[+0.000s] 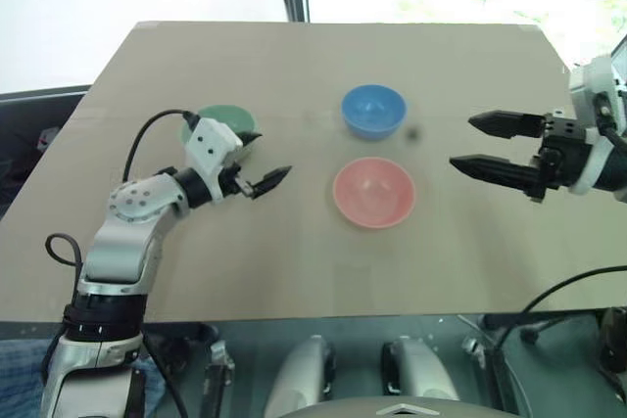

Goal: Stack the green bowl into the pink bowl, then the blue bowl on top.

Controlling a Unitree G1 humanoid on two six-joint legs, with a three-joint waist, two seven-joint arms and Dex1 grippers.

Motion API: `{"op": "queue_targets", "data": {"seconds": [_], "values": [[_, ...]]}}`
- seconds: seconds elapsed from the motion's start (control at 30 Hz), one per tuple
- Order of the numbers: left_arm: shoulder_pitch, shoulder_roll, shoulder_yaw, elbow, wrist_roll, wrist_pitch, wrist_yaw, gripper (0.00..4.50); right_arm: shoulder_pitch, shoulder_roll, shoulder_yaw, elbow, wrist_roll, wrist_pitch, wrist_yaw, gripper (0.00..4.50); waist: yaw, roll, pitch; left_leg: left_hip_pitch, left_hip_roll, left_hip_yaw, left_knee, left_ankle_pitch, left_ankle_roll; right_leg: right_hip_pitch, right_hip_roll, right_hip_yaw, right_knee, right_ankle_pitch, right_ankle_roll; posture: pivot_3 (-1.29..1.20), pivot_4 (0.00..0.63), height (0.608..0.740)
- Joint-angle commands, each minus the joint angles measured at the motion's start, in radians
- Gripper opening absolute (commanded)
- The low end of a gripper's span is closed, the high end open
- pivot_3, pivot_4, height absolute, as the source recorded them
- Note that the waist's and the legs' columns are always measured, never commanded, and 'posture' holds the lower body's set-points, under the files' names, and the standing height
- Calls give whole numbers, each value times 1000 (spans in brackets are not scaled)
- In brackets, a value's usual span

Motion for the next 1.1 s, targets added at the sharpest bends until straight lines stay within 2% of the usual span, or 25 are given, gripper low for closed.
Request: {"op": "queue_targets", "data": {"seconds": [0.03,0.2,0.7,1.07,1.1], "values": [[-31,31,-8,16,63,-14,15,4500,22,-42,-85,-18,85,-67,-7,4461,-2,0,0,0,0,0,0,0,0,0,0,0,0,0,0,0,150,740],[-57,76,-31,91,161,-46,27,4500,56,-73,-120,-10,169,-96,-51,4461,0,0,0,0,1,0,0,0,1,0,0,0,0,0,0,0,150,740],[-57,80,-82,256,281,-144,33,4500,118,-148,-103,12,300,-190,-140,4461,19,0,0,0,1,0,0,0,1,0,0,0,0,0,0,0,150,740],[-248,17,-171,518,381,-282,49,4500,158,-181,-101,17,376,-249,-172,4461,20,-2,-1,-1,1,0,1,0,0,0,0,0,0,0,0,0,150,740],[-254,14,-173,529,382,-289,45,4251,162,-183,-101,14,381,-253,-176,4487,20,-2,-1,-1,1,0,1,0,0,-1,0,0,0,0,0,0,150,740]]}}
